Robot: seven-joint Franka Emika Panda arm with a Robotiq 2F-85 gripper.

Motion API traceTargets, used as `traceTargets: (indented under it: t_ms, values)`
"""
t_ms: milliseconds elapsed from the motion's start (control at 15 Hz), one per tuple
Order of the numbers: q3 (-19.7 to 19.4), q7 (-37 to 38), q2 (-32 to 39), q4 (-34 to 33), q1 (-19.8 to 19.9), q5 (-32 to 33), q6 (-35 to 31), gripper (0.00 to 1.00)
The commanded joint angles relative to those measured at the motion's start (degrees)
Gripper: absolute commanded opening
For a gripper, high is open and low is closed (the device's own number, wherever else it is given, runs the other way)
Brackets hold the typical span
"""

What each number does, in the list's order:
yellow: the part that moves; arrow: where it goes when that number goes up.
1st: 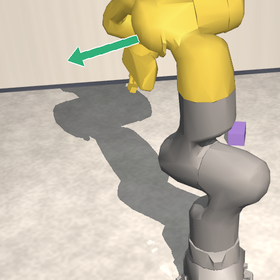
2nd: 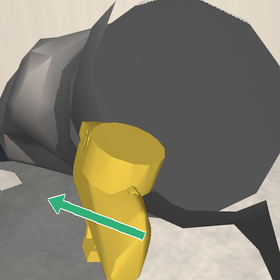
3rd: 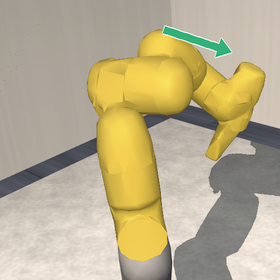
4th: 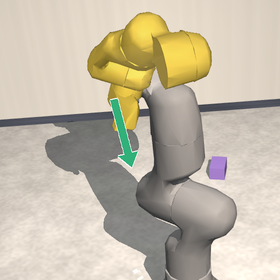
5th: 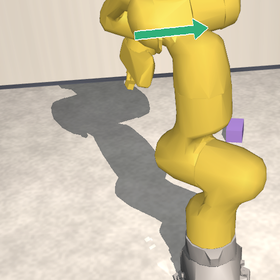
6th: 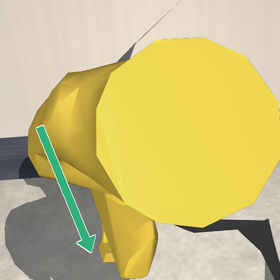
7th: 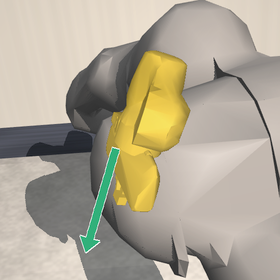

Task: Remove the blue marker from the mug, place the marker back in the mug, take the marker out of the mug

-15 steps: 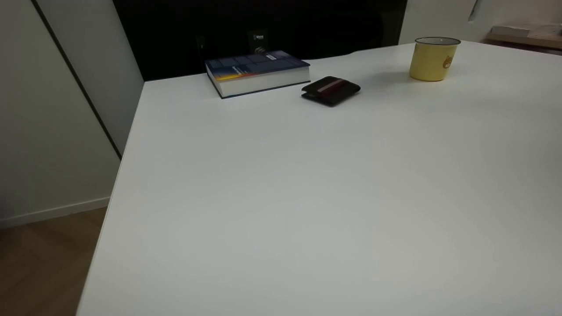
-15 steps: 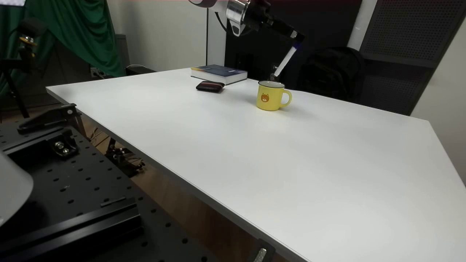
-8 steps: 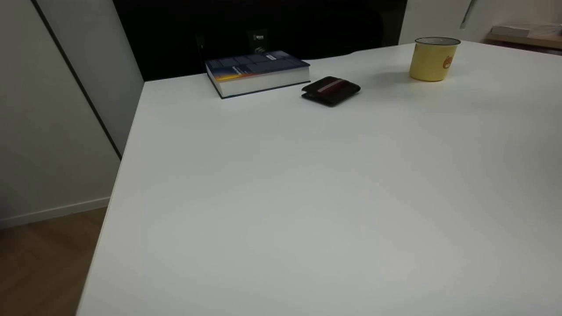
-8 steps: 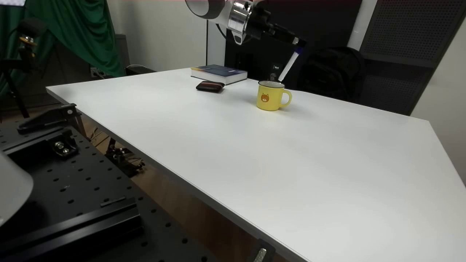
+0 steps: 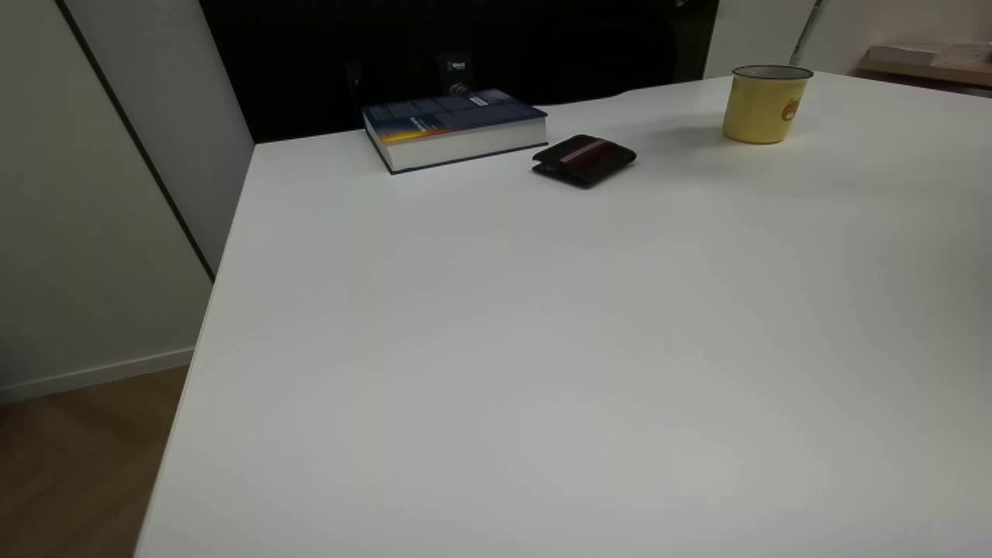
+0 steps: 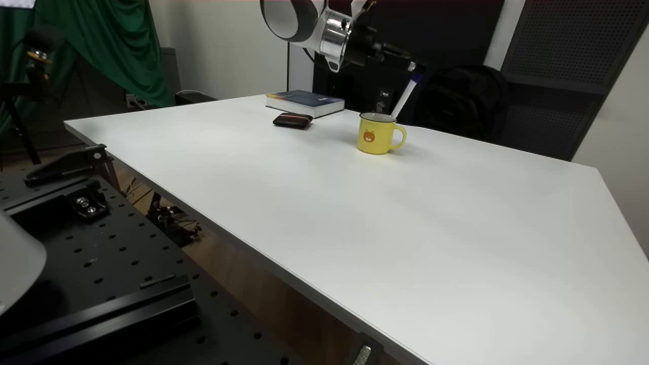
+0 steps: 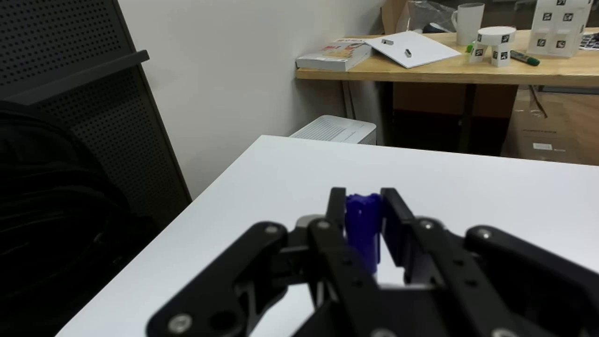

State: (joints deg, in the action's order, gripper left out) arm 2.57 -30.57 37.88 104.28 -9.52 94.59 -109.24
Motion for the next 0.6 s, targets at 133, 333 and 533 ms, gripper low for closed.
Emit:
traceTargets:
  t_ms: [133,333,533]
  values:
    - [0.7,2.6,5.3,-5.7,0.3,0.9,0.7,0.06]
    - [0.9,2.2,6.7,-7.4,0.3,0.4,0.5,0.06]
    - [1.0,2.0,7.6,-8.4,0.4,-0.1,0.5,0.06]
